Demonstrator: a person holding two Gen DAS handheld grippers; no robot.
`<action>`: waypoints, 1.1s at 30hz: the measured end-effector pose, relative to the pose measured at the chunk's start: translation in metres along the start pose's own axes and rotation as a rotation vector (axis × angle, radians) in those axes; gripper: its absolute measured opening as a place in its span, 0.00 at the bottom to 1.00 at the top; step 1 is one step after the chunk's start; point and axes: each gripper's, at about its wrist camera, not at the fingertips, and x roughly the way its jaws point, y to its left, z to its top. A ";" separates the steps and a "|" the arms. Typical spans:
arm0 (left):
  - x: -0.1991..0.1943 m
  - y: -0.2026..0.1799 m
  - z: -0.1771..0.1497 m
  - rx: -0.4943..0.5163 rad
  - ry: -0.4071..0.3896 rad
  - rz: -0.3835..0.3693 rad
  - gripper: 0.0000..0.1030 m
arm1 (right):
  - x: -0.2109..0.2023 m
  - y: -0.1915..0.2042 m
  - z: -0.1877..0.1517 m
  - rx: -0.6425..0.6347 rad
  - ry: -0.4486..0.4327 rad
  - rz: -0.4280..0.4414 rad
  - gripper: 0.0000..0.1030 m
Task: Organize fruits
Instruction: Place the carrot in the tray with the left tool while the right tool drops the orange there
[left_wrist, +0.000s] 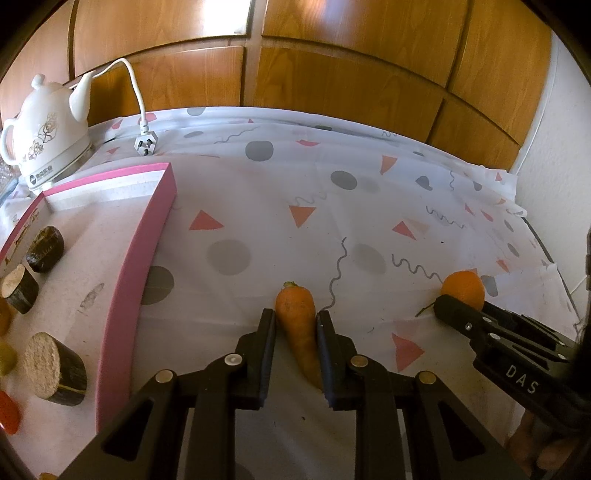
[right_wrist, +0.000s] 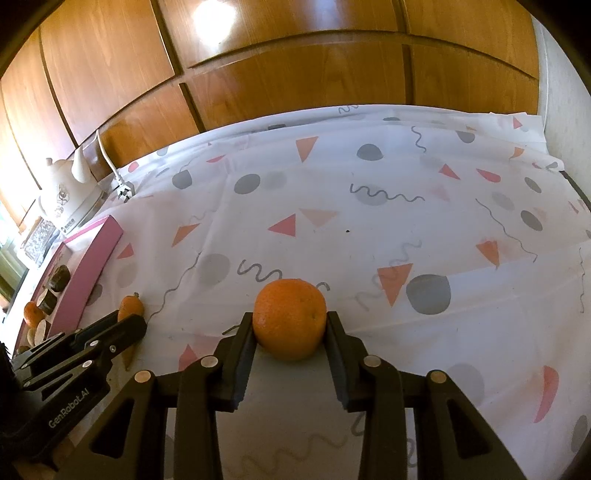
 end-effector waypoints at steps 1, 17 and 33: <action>0.000 0.000 0.000 -0.002 -0.001 0.001 0.22 | 0.000 0.000 0.000 -0.001 0.000 -0.001 0.36; -0.006 0.000 0.001 -0.015 0.003 -0.002 0.20 | 0.001 0.008 -0.001 -0.042 -0.006 -0.047 0.36; -0.098 0.057 0.001 -0.054 -0.119 0.088 0.20 | 0.003 0.022 -0.001 -0.120 0.001 -0.134 0.35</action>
